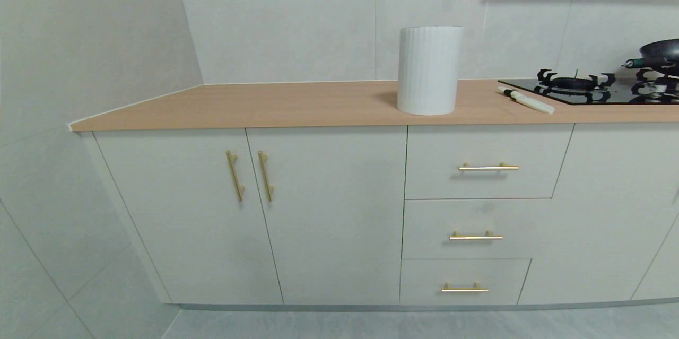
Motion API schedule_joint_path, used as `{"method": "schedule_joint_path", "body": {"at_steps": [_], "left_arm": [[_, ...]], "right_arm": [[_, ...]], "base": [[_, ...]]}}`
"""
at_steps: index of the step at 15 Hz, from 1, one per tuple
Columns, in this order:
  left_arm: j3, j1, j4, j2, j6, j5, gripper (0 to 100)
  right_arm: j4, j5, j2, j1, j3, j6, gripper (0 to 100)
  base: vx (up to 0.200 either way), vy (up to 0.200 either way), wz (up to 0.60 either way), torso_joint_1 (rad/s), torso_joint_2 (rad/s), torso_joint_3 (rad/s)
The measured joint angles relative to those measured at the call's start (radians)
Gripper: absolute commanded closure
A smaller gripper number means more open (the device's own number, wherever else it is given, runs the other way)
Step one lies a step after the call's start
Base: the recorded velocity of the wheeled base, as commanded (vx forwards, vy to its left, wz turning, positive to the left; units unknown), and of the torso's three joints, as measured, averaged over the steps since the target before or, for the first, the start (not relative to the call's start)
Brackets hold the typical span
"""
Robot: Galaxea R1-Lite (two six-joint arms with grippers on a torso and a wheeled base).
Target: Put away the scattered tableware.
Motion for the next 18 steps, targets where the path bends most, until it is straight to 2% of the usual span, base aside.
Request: {"method": "schedule_joint_path", "body": {"at_steps": [1, 4, 6, 7, 17, 18], "left_arm": [[0.000, 0.000, 0.000, 0.000, 0.000, 0.000, 0], [0.000, 0.000, 0.000, 0.000, 0.000, 0.000, 0], [0.000, 0.000, 0.000, 0.000, 0.000, 0.000, 0], [0.000, 0.000, 0.000, 0.000, 0.000, 0.000, 0], [0.000, 0.000, 0.000, 0.000, 0.001, 0.000, 0], [0.000, 0.000, 0.000, 0.000, 0.001, 0.000, 0]], "right_arm": [[-0.022, 0.019, -0.029, -0.005, 0.036, -0.001, 0], [-0.273, 0.166, -0.076, -0.011, 0.160, -0.003, 0], [-0.258, 0.308, -0.086, -0.012, 0.200, -0.021, 0], [-0.234, 0.333, -0.089, -0.012, 0.207, -0.040, 0], [-0.227, 0.350, -0.092, -0.012, 0.215, -0.049, 0], [-0.227, 0.352, -0.092, -0.012, 0.215, -0.050, 0]], "base": [[0.000, 0.000, 0.00, 0.000, 0.00, 0.000], [0.000, 0.000, 0.00, 0.000, 0.00, 0.000], [0.000, 0.000, 0.00, 0.000, 0.00, 0.000], [0.000, 0.000, 0.00, 0.000, 0.00, 0.000], [0.000, 0.000, 0.00, 0.000, 0.00, 0.000], [0.200, 0.000, 0.00, 0.007, 0.00, 0.002]]}}
